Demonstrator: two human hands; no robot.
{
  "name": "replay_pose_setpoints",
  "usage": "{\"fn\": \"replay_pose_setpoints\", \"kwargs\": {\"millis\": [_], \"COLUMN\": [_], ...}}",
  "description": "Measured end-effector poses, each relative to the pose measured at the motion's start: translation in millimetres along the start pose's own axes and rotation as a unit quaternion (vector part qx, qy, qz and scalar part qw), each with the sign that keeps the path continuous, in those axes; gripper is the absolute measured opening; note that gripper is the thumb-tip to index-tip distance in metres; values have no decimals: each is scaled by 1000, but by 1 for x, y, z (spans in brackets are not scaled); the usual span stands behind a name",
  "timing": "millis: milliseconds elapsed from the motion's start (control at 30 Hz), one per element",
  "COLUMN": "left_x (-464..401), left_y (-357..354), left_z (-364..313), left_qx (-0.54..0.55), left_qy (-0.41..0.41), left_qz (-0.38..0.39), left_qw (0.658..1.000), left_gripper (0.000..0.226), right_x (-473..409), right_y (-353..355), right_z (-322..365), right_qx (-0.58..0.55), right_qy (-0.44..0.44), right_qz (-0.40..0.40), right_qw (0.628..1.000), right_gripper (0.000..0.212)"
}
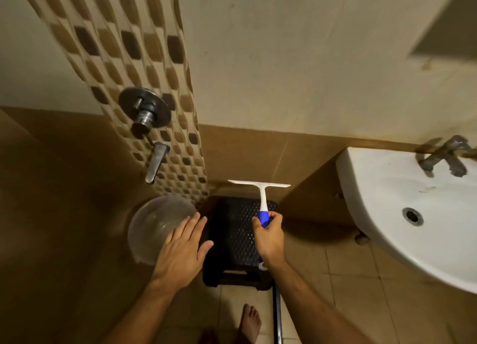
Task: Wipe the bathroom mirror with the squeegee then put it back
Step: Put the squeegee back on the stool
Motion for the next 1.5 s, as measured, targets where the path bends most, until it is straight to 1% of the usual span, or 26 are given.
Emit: {"fn": "replay_pose_setpoints", "kwargs": {"millis": [133, 233, 300, 467, 600, 733, 1000, 1133, 1200, 1300, 1500], "left_x": [-20, -35, -40, -37, -39, -46, -52, -51, -52, -54, -55], "left_y": [-41, -67, -86, -131, -156, -178, -223, -233, -237, -245, -252], "left_z": [-9, -17, -20, -13, -2, 17, 55, 69, 71, 71, 48], "left_qx": [-9, -4, -2, 20, 50, 58, 50, 66, 74, 74, 75], "left_qy": [6, 26, 24, 17, 35, 48, 31, 45, 52, 54, 39], "left_qz": [34, 30, 35, 82, 88, 86, 101, 90, 90, 96, 118], "left_qw": [999, 999, 999, 996, 994, 993, 993, 993, 992, 991, 989], "left_gripper": [61, 58, 58, 63, 61, 59, 58, 64, 66, 66, 66], "right_x": [-26, -37, -44, -58, -66, -81, -120, -129, -132, -140, -149], "right_y": [-12, -20, -25, -28, -49, -80, -137, -150, -152, -157, -160], "right_z": [-41, -64, -74, -101, -127, -145, -181, -205, -213, -216, -220], "right_qx": [32, 49, 57, 154, 153, 141, 95, 110, 115, 113, 101], "right_qy": [-22, -30, -36, -7, -31, -42, -51, -64, -72, -59, -59], "right_qz": [-9, -26, -31, -50, -46, -48, -64, -57, -65, -69, -61], "right_qw": [999, 998, 997, 987, 987, 988, 992, 990, 989, 989, 991], "right_gripper": [28, 30, 30, 40, 40, 38, 40, 41, 42, 40, 36]}}
Point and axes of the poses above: each hand's wrist, its own x-axis away from the middle knuckle, its own y-axis out of the back of the hand, z = x × y, the point moved 6 cm from there along -x, towards the middle knuckle, and after that the axes turned 11 degrees about -z, right-handed, at the moved point
